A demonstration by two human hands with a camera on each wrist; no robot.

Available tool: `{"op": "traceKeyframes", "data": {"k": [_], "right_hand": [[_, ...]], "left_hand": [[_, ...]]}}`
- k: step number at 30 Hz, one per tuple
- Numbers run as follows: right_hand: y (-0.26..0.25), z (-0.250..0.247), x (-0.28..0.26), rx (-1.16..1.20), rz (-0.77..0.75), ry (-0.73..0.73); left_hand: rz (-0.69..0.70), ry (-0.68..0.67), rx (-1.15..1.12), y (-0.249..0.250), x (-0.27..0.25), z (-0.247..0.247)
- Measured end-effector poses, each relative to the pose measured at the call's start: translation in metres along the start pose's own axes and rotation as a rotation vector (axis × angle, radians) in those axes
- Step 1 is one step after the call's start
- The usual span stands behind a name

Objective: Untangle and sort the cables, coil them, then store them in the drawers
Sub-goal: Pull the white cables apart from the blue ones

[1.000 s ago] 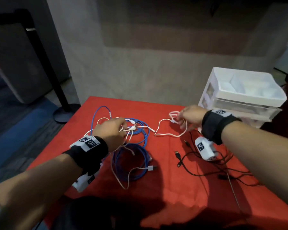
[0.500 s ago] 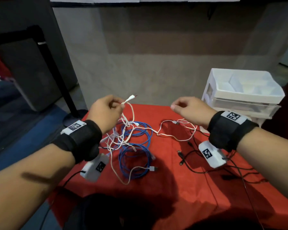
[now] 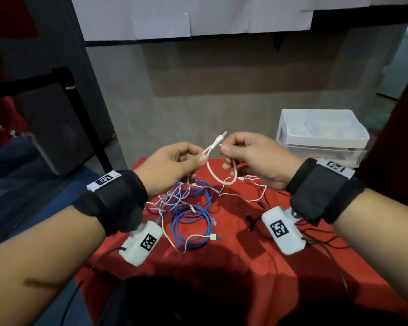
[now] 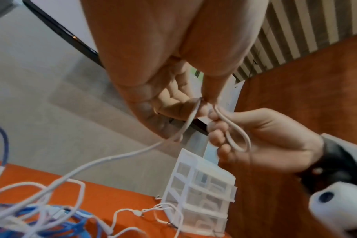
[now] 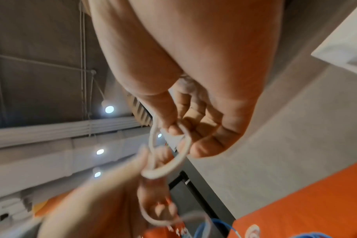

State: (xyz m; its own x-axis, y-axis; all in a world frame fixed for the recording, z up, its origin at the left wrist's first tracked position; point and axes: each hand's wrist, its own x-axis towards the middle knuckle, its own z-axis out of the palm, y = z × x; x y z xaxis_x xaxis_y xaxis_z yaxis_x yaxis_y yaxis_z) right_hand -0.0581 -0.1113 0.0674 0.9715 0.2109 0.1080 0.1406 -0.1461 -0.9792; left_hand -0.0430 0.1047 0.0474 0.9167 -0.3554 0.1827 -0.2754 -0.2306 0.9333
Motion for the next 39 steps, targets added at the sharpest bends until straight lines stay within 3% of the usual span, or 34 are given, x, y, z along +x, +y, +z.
{"op": "traceKeyframes", "data": {"k": [2,5,8,11,14,16,18,19,20,22,23,26,32,35,39], "right_hand": [[-0.014,-0.010,-0.009,0.022,-0.031,0.049],[-0.033,-0.029,-0.020,-0.017,-0.105,0.135],[-0.060,-0.063,-0.028,0.073,-0.180,0.327],[-0.081,-0.101,-0.038,0.116,-0.206,0.462],[-0.068,-0.126,-0.045,-0.013,-0.169,0.526],[-0.053,-0.130,-0.046,-0.063,-0.148,0.549],[-0.041,-0.127,-0.046,-0.098,-0.116,0.526],[-0.034,-0.122,-0.045,-0.124,-0.097,0.496],[-0.028,-0.115,-0.044,-0.156,-0.084,0.462],[-0.017,-0.099,-0.041,-0.222,-0.083,0.400],[-0.013,-0.091,-0.038,-0.251,-0.090,0.363],[-0.005,-0.073,-0.033,-0.301,-0.090,0.287],[0.004,-0.061,-0.021,-0.333,-0.100,0.257],[0.006,-0.046,-0.017,-0.338,-0.112,0.185],[0.006,-0.017,-0.009,-0.334,-0.130,-0.072]], "left_hand": [[0.027,-0.072,0.175,-0.010,0.002,-0.002],[0.077,-0.077,0.423,-0.037,0.005,-0.001],[0.058,-0.079,0.776,-0.076,0.000,-0.009],[-0.055,0.006,0.790,-0.115,-0.010,-0.038],[-0.048,0.084,0.824,-0.118,-0.012,-0.052],[0.024,0.319,0.783,-0.104,-0.004,-0.060],[0.116,0.637,0.568,-0.082,0.005,-0.068],[0.124,0.703,0.460,-0.072,0.012,-0.070],[0.087,0.667,0.438,-0.065,0.019,-0.071],[-0.024,0.416,0.568,-0.055,0.028,-0.068],[-0.020,0.386,0.589,-0.050,0.032,-0.069],[0.090,0.605,0.378,-0.030,0.051,-0.086],[0.166,0.586,0.273,-0.015,0.044,-0.082],[0.176,0.466,0.293,-0.005,0.032,-0.054],[0.229,0.198,0.406,0.007,0.022,-0.002]]}}
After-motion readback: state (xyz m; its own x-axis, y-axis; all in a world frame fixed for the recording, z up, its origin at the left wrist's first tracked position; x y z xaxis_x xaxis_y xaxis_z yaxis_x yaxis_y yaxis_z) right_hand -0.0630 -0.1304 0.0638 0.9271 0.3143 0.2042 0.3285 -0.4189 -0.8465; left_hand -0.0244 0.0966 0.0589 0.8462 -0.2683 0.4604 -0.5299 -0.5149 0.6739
